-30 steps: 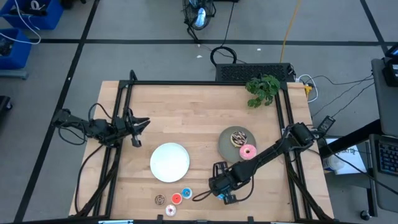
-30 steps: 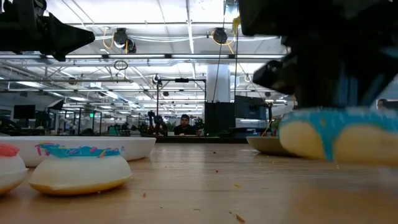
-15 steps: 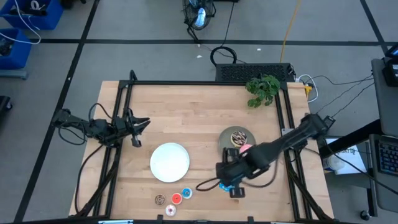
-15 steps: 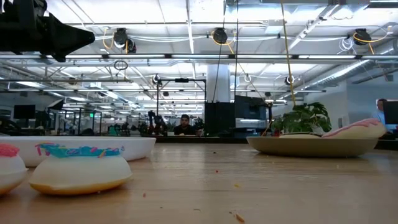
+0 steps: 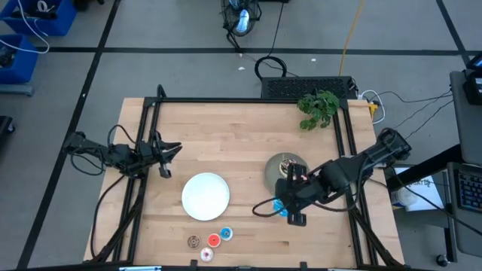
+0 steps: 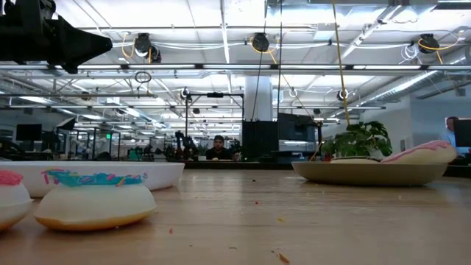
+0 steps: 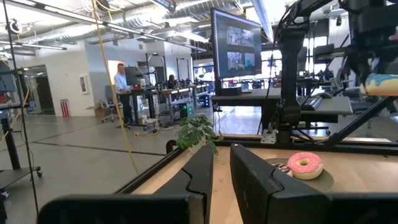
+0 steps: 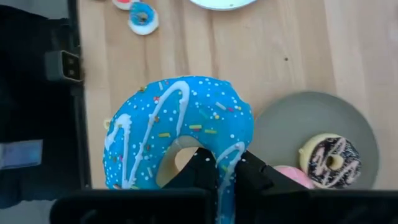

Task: Pick & Place donuts
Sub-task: Put the large blue donut on the gray plate

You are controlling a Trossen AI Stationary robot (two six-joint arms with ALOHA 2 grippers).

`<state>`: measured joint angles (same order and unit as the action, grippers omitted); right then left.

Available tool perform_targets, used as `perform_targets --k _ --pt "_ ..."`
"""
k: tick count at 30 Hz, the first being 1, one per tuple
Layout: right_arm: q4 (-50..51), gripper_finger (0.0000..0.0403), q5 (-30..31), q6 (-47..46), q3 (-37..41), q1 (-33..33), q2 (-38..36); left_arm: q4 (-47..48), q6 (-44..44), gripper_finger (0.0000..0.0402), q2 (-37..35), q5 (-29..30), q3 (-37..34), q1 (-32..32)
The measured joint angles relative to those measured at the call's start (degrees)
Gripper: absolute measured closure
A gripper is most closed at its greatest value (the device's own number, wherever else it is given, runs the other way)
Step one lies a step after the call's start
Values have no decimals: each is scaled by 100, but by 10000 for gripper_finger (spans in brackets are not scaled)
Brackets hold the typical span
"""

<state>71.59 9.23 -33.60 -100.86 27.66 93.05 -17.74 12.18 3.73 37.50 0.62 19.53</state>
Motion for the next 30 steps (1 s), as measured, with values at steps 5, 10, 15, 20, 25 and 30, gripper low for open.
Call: perform_targets --k 5,10,15,20,25,30 --pt "-17 390 179 130 0 -555 42 -2 -39 339 0 2 0 0" --pt "89 390 212 452 278 -1467 73 -4 -50 339 0 -1 0 0" --pt "-399 390 -558 902 1286 -2252 85 94 58 339 0 -1 0 0" --pt "-1712 390 -1182 1334 2350 -2591 92 221 123 339 2 2 0 0" --pt "-2773 390 -1550 1457 2982 -2726 95 216 123 339 0 4 0 0" --pt "-2738 390 -1526 1426 3207 -2732 94 201 120 339 0 6 0 0"
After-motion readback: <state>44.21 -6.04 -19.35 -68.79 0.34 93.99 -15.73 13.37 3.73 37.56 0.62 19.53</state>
